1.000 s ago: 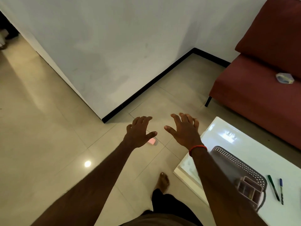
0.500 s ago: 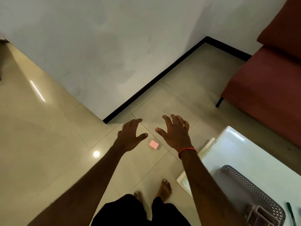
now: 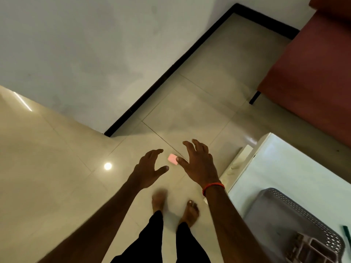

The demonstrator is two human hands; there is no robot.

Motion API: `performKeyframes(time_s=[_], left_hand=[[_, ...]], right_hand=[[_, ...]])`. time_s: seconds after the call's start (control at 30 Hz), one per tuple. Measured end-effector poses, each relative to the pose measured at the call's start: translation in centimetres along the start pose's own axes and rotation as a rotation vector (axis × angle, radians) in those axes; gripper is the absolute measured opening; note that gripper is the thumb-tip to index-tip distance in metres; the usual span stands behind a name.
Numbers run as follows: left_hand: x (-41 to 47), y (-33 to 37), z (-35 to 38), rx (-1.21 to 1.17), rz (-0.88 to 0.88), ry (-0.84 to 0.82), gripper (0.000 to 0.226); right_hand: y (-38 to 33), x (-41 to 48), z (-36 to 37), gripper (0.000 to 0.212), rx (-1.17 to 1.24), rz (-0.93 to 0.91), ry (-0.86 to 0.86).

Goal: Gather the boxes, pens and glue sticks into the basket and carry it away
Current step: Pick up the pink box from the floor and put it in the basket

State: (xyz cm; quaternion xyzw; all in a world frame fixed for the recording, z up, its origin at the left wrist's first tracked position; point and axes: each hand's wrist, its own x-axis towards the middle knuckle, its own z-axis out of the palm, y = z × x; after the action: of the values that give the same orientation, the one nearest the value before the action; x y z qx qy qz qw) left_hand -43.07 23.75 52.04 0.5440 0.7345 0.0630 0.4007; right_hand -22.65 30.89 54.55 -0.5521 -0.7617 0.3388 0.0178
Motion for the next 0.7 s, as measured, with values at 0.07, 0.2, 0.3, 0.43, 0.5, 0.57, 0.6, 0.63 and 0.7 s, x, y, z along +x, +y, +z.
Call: performKeyframes(time_s=[0.07,0.2,0.3,0.43,0.5,0.57,0.6,0.63,0.7], left_hand=[[2.2,-1.3,0.9,0.011,-0.004,-0.017,0.091],[7.1,-4.0,3.3,-0.064,-0.031,-0.017,0.076],[11.1,-6.7,6.1,-0.11,-0.059,-0.023,0.071],[16.7,-11.4,10.5,-0.117,-0.076,-0.07,0.07],[19.3,-14.2,12.8,-0.138,-0.1,-0.093,0.07],[21.8,-17.1,15.2,-0.147,-0.131,-0.119,0.07],[23.0,-18.5,16.5,-0.151,-0.147,-0.133,0.07],[24.1,-19.9,17.8,-0.155,-0.159,-0.148,0.07],[25.9,-22.7,20.3,-0.16,-0.167,-0.181,0.07]], right_hand=[[0.9,1.5,1.6,0.063,0.007,0.018,-0.016],[3.2,5.6,5.7,0.061,0.071,0.059,-0.01],[5.3,9.1,10.3,0.059,0.093,0.085,-0.035],[8.9,13.7,18.0,0.059,0.134,0.136,-0.077],[10.8,15.9,22.0,0.059,0.145,0.163,-0.101],[12.8,17.9,25.9,0.058,0.137,0.19,-0.126],[13.7,18.8,27.8,0.057,0.132,0.206,-0.134],[14.7,19.6,29.7,0.057,0.13,0.221,-0.139],[16.6,21.1,33.2,0.056,0.125,0.24,-0.138]])
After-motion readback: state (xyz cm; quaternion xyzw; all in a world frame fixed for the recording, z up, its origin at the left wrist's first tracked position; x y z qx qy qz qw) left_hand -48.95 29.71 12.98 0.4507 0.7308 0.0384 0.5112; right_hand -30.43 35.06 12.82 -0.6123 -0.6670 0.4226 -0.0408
